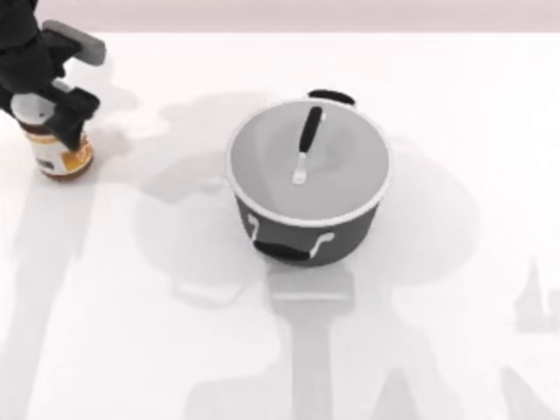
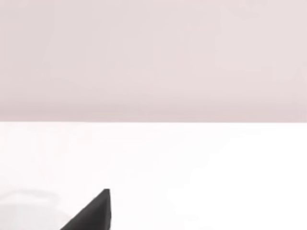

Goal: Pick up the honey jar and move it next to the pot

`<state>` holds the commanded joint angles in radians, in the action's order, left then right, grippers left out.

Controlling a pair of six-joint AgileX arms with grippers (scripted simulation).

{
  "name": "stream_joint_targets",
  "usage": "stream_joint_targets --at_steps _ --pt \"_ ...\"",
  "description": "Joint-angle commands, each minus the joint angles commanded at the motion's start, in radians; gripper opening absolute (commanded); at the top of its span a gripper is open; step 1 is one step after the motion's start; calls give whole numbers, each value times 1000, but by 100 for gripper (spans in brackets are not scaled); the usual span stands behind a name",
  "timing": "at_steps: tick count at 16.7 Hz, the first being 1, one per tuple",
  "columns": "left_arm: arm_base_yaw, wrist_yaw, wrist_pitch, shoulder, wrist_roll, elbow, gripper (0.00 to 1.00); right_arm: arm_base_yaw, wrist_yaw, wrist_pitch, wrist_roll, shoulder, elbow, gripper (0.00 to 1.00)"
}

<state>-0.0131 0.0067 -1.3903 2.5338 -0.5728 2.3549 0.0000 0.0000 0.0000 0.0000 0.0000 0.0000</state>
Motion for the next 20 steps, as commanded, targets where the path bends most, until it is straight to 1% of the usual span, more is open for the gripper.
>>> stream_joint_targets --at_steps 3,4,14,17,20 --pt "0 0 0 0 0 0 2 0 0 0 0 0 0 100" --pt "0 0 0 0 0 0 0 0 0 0 0 0 0 100" --pt "-1 -1 -1 -15 -1 -16 0 0 0 0 0 0 0 100" --pt "3 -4 -11 -118 -1 -112 0 0 0 0 0 0 0 100" --pt "9 -6 -27 -291 -2 -250 0 0 0 0 0 0 0 100"
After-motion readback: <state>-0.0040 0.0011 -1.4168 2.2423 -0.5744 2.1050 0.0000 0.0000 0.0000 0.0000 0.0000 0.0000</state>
